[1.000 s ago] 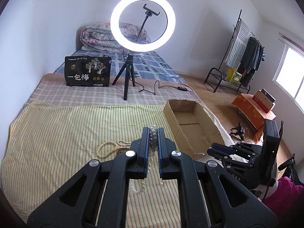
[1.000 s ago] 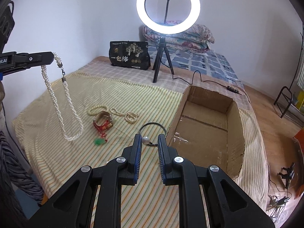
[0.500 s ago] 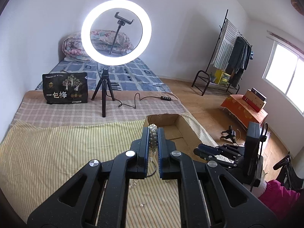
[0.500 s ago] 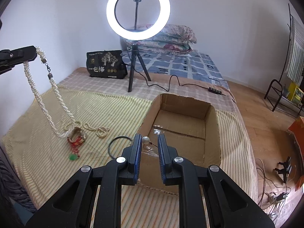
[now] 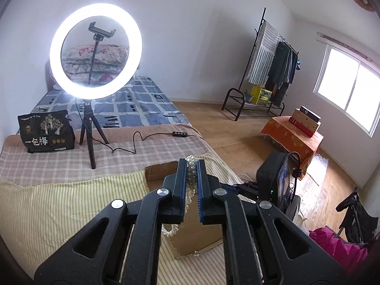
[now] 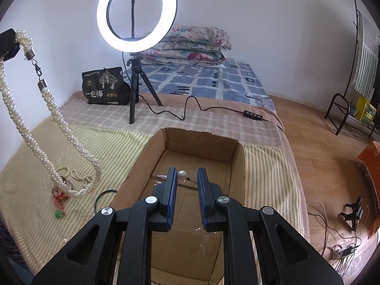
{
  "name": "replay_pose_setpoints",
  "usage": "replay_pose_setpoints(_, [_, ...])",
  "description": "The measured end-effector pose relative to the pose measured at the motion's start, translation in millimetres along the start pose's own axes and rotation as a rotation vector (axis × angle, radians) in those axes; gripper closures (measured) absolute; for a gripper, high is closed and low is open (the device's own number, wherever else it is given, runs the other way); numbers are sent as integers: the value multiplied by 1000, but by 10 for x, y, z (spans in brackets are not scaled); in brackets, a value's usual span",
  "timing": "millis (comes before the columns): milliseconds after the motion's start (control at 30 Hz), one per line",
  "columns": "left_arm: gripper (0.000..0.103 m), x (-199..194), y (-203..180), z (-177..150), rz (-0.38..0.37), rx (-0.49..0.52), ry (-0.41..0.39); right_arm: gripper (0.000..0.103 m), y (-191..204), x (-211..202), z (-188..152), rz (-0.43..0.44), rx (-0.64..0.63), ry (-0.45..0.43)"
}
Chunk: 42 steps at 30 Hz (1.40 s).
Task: Organize jewelry
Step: 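Carry the pearl necklace in the left gripper over the cardboard box, then open the left gripper to drop the necklace into the box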
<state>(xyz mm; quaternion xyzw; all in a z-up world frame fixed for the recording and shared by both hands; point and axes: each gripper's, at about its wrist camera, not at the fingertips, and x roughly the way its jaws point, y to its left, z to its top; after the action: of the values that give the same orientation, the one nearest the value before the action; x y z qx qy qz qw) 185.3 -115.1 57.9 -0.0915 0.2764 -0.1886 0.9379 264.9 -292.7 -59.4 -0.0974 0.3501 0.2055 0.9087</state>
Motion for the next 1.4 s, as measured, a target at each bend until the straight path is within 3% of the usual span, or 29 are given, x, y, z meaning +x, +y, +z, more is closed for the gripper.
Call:
replay_pose_setpoints(400, [98,789,-97,-429,6,-15,203,88,-269,462,10,76,86,103])
replay_pose_setpoints(800, [98,1002,24,-668,20,-34,278,87,-469,747,120,81,165,143])
replay_pose_setpoints(867, [97,1003,37,-672,22,-34,278,82,-495,781,135,94,179,148])
replay_pose_setpoints(900, [97,1009,45,-665,27,-34,279,69,-497,786,135,89,184,151])
replay_pose_setpoints(933, [90,998,48,-665,30,-31,279,50,-497,777,134,78,187,150])
replay_pose_setpoints(967, [69,986,58,-660,37,-31,277,43,-497,764,137,68,187,145])
replay_pose_setpoints(1033, [52,955,97,-652,45,-42,261,39,-494,718,143,53,192,130])
replay_pose_setpoints(1400, [52,610,225,-625,76,-63,228,39,-433,399,210,-12,201,112])
